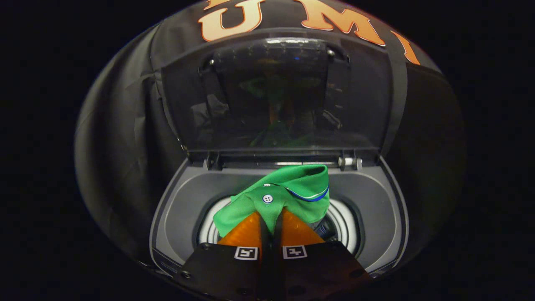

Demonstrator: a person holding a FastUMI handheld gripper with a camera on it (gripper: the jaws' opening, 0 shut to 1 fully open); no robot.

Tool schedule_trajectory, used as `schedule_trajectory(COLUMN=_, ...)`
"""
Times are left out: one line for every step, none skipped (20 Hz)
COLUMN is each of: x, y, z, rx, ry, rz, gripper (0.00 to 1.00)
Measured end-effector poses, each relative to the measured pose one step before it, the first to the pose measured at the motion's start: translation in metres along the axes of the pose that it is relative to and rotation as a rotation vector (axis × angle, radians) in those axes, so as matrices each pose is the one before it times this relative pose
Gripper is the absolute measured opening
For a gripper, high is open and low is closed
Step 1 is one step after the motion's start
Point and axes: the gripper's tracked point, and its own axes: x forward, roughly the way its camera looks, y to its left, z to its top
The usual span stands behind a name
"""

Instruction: Put the clothes into the washing machine and then close the washing machine lid.

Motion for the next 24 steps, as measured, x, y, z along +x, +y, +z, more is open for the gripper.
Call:
schedule_trajectory(x=0.00301, y=0.00036, z=-0.00909, rx=-0.00071, ry=0.02501, rz=-0.00267, gripper=0.08)
schedule_trajectory(x=0.00451, y=-0.00105, z=-0.00866, rx=0.00132, ry=0.02741, rz=-0.00660, gripper=0.08)
schedule_trajectory(x=0.00294, y=-0.00254, z=-0.00722, rx=0.00646, ry=0.03128, rz=-0.00828, gripper=0.08)
schedule_trajectory(x=0.00402, y=-0.00173, z=-0.00754, rx=0.01970, ry=0.02871, rz=-0.00500, gripper=0.08)
schedule_trajectory(x=0.00244, y=-0.00044, z=-0.00433, rx=0.02062, ry=0.01732, rz=-0.00066, gripper=0.08)
schedule_trajectory(x=0.00086, y=-0.00224, z=-0.00196, rx=0.01653, ry=0.01351, rz=-0.01038, gripper=0.08)
schedule_trajectory(x=0.00348, y=-0.00441, z=0.00046, rx=0.01685, ry=0.00743, rz=-0.00386, gripper=0.08)
schedule_trajectory(x=0.00032, y=-0.00079, z=-0.00029, rx=0.01038, ry=0.00781, rz=0.00093, gripper=0.08)
schedule_trajectory(x=0.00015, y=-0.00054, z=-0.00011, rx=0.00401, ry=0.00590, rz=-0.00376, gripper=0.08)
schedule_trajectory(x=0.00078, y=-0.00245, z=0.00089, rx=0.00381, ry=0.00075, rz=-0.01266, gripper=0.08)
schedule_trajectory(x=0.00073, y=-0.00131, z=-0.00205, rx=0.00388, ry=0.01087, rz=-0.00583, gripper=0.08)
schedule_trajectory(x=0.00015, y=-0.00024, z=-0.00385, rx=0.00222, ry=0.01785, rz=-0.00520, gripper=0.13)
schedule_trajectory(x=-0.00105, y=-0.00140, z=-0.00408, rx=-0.00108, ry=0.01949, rz=-0.01054, gripper=0.20)
schedule_trajectory(x=-0.00060, y=-0.00162, z=-0.00293, rx=0.00408, ry=0.01705, rz=-0.01168, gripper=0.27)
schedule_trajectory(x=-0.00190, y=0.00081, z=-0.00090, rx=-0.00031, ry=0.00470, rz=-0.00600, gripper=0.35)
schedule_trajectory(x=-0.00231, y=0.00159, z=0.00220, rx=-0.00662, ry=-0.00251, rz=0.00789, gripper=0.44)
schedule_trajectory(x=-0.00198, y=0.00092, z=-0.00090, rx=-0.00906, ry=0.00276, rz=0.00409, gripper=0.53)
schedule_trajectory(x=-0.00319, y=0.00140, z=-0.00043, rx=-0.00798, ry=0.00672, rz=0.00685, gripper=0.63)
schedule_trajectory(x=-0.00106, y=0.00054, z=-0.00107, rx=-0.00616, ry=0.00722, rz=0.00119, gripper=0.72)
schedule_trajectory(x=-0.00173, y=0.00006, z=-0.00220, rx=-0.00315, ry=0.01090, rz=-0.00283, gripper=0.81)
schedule_trajectory(x=-0.00002, y=0.00082, z=-0.00110, rx=0.00368, ry=0.01381, rz=-0.00399, gripper=0.91)
schedule_trajectory(x=0.00013, y=0.00033, z=-0.00066, rx=0.00710, ry=0.00372, rz=-0.00100, gripper=1.00)
schedule_trajectory(x=-0.00151, y=0.00100, z=0.00123, rx=0.00577, ry=-0.00336, rz=-0.00079, gripper=1.00)
schedule_trajectory(x=-0.00078, y=-0.00062, z=0.00154, rx=-0.00014, ry=-0.00565, rz=-0.00124, gripper=0.99)
